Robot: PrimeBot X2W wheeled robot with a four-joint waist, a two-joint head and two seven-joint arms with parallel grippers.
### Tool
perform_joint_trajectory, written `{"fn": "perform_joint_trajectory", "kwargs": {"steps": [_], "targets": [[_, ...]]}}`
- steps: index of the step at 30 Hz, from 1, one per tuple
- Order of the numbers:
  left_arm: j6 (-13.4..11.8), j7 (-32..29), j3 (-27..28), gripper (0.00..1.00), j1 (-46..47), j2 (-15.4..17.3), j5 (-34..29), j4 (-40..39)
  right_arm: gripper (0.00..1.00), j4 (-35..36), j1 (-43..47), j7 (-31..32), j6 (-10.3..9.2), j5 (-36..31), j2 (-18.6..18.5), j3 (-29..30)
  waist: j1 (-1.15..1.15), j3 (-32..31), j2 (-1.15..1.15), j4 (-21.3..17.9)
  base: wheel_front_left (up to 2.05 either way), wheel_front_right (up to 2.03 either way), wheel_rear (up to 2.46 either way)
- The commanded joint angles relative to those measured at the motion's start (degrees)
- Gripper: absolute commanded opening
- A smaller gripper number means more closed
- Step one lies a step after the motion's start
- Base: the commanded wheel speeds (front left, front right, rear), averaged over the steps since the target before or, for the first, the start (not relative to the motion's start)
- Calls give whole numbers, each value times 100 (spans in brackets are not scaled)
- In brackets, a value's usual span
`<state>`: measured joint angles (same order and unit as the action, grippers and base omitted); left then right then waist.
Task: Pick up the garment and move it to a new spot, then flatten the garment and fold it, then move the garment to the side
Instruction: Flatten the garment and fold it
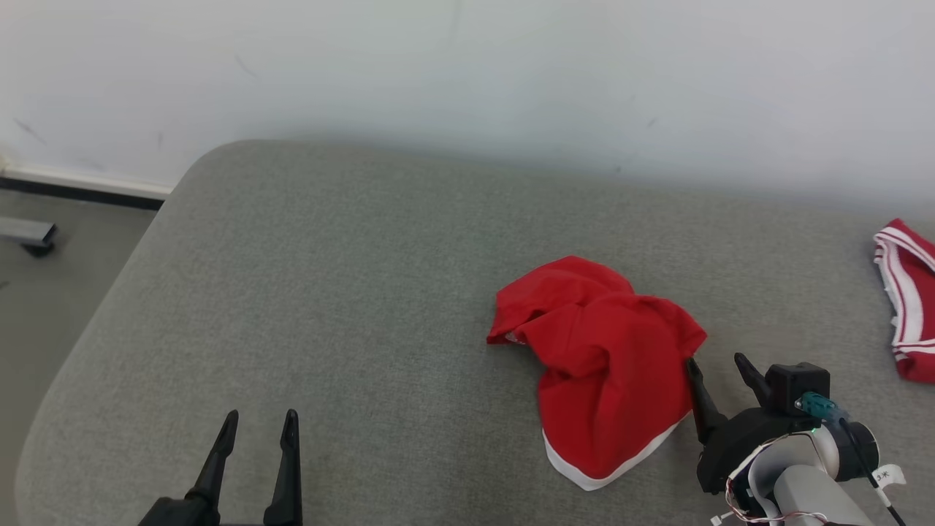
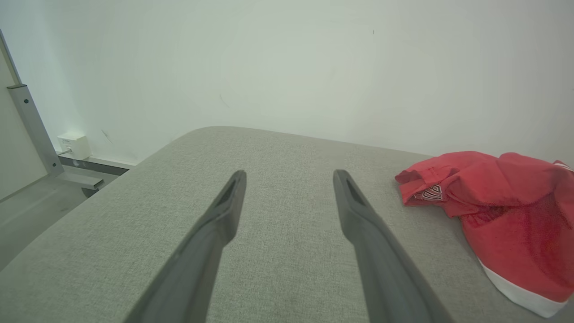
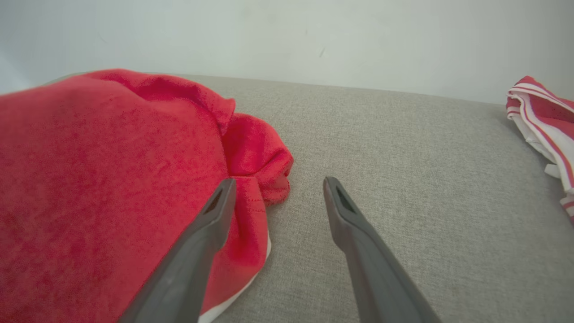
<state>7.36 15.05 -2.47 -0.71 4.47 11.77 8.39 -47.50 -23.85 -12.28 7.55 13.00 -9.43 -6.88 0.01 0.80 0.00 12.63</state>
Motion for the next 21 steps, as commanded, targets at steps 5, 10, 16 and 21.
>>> {"fn": "perform_joint_trajectory", "kwargs": {"steps": [5,10,16,21], "targets": [[9,17,-19,100,200,-19,17,69,100,-884,-410,-80,-14,37,51,-26,-1,307,0,319,0,0,0],[13,17,57,100,181,0,27,69,0,-1380,-557,-135,-15,206,192,-185,-1,328,0,306,0,0,0],[14,17,174,100,110,-1,-18,70,0,-1407,-650,-270,-15,425,57,-157,-1,230,0,122,0,0,0],[14,17,214,100,61,-17,-43,58,0,-924,-553,-295,-15,503,-211,-4,-1,137,0,-28,0,0,0]]}}
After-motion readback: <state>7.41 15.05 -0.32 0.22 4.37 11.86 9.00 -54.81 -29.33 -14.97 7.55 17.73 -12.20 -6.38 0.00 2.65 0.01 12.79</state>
